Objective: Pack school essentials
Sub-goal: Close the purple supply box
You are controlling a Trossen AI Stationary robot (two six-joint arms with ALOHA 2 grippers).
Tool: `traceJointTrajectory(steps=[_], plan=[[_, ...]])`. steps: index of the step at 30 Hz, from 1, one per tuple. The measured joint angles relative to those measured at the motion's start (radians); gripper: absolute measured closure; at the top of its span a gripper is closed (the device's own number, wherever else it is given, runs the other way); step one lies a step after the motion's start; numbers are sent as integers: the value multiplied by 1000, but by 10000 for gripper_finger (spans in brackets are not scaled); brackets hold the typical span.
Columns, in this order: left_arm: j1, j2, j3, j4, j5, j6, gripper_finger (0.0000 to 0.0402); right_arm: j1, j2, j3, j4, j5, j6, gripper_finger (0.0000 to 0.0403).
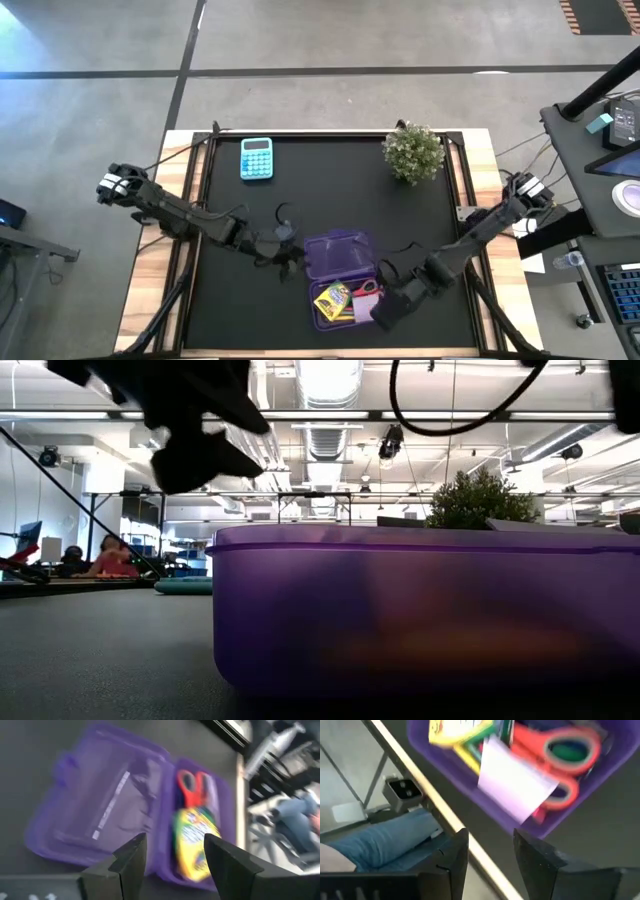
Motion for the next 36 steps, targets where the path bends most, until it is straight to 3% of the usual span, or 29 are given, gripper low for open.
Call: traceJointTrajectory(steps=[13,28,36], plan=[[225,0,-11,1,112,164,219,124,171,80,-15,-55,324,264],[264,0,-10,-89,184,237,219,56,321,75,-51,-110,343,264],[266,0,-10,-180,188,296,219,-18,328,81,-49,-1,301,264]])
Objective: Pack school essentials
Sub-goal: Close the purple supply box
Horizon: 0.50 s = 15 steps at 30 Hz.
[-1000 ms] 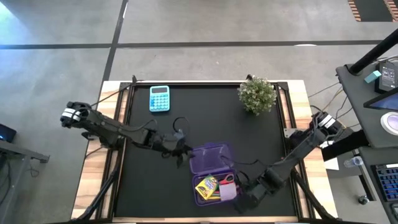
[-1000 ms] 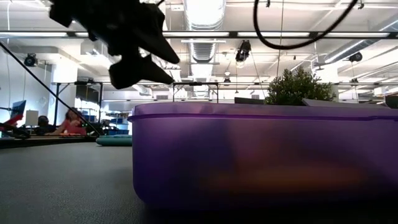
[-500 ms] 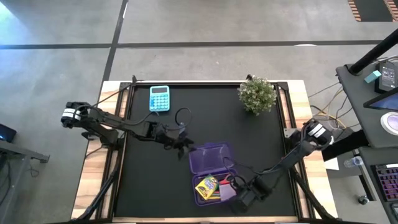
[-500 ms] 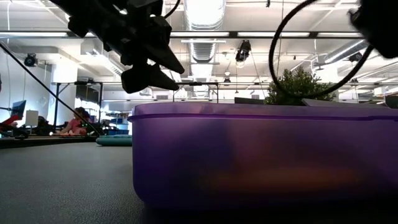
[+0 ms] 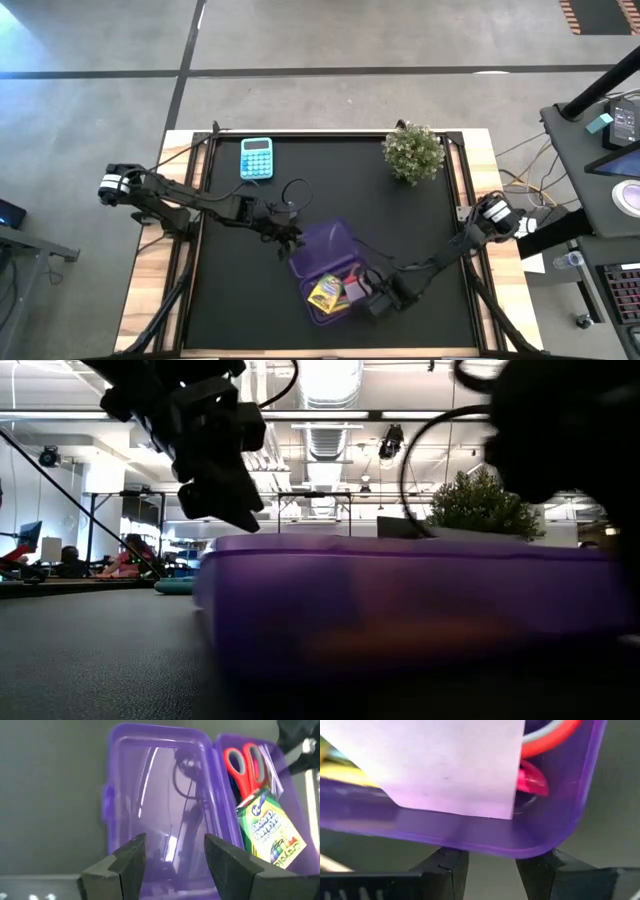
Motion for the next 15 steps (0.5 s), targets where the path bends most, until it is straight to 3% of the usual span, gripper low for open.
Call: traceJointTrajectory(steps=[5,11,15], plan=[[34,0,0,-74,0,51,219,-68,0,4,1,67,-77,264],[111,-21,0,-232,-9,123,219,-100,-31,12,-6,29,-144,264],[158,-51,-4,-339,-104,165,219,-65,-70,36,-1,42,-115,264]])
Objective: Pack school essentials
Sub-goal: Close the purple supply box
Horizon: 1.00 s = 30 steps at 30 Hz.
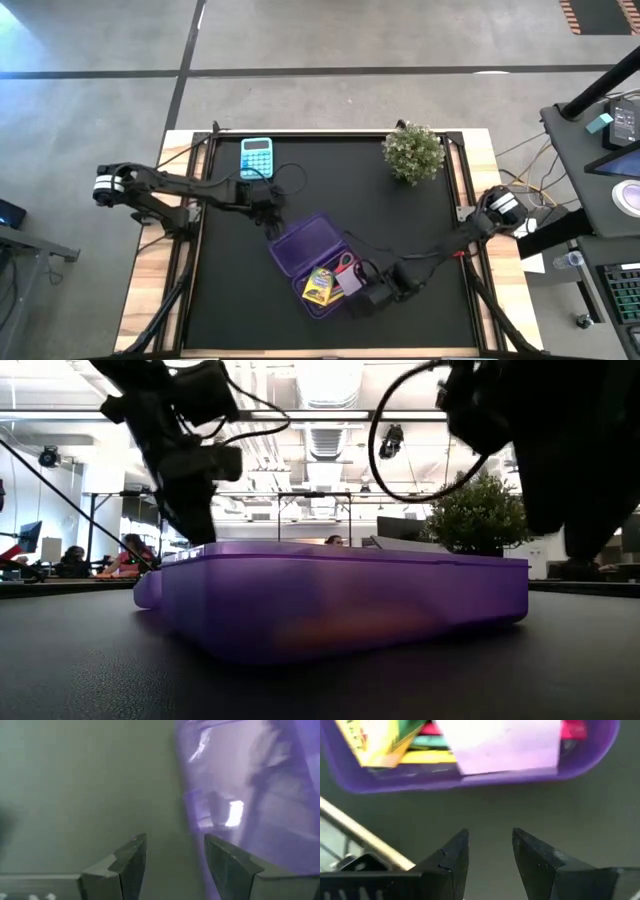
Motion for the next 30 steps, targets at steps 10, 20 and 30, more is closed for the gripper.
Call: traceJointTrajectory(steps=[10,20,30], plan=[[18,4,-89,-21,-86,2,219,12,34,-5,0,73,41,264],[14,9,-195,80,-39,-51,219,-13,34,-18,-1,134,33,264],[12,7,-213,183,16,-43,219,-41,34,-20,2,189,22,264]])
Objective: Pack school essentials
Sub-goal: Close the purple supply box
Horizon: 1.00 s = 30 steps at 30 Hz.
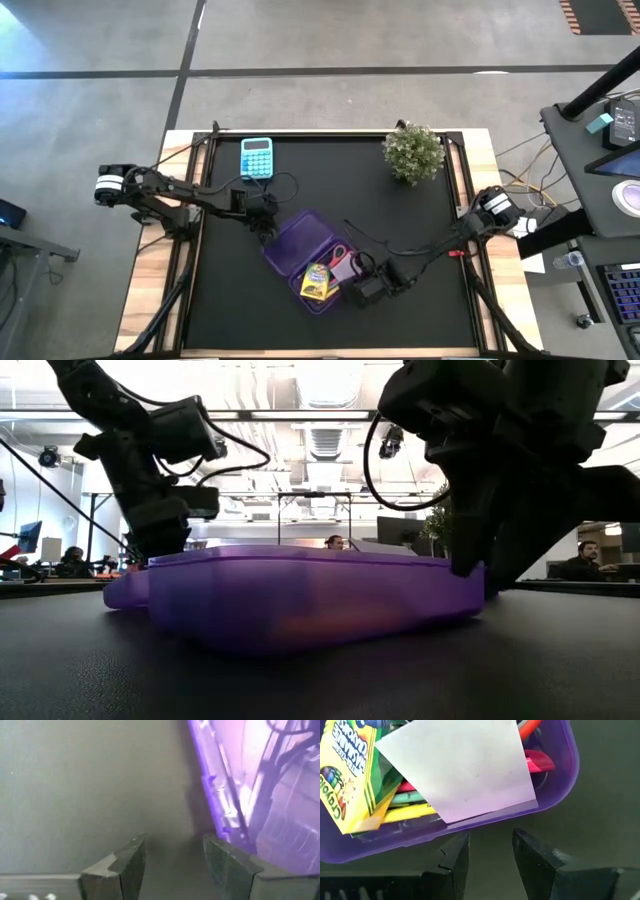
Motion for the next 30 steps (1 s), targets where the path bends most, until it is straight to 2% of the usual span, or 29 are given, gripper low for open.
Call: traceJointTrajectory(steps=[8,22,30], plan=[[0,-2,-1,54,23,3,219,-9,0,0,0,12,-2,264],[-2,-140,5,61,60,24,219,-13,0,0,1,6,1,264],[-24,-159,11,83,85,21,219,-29,0,0,-2,-1,-6,264]])
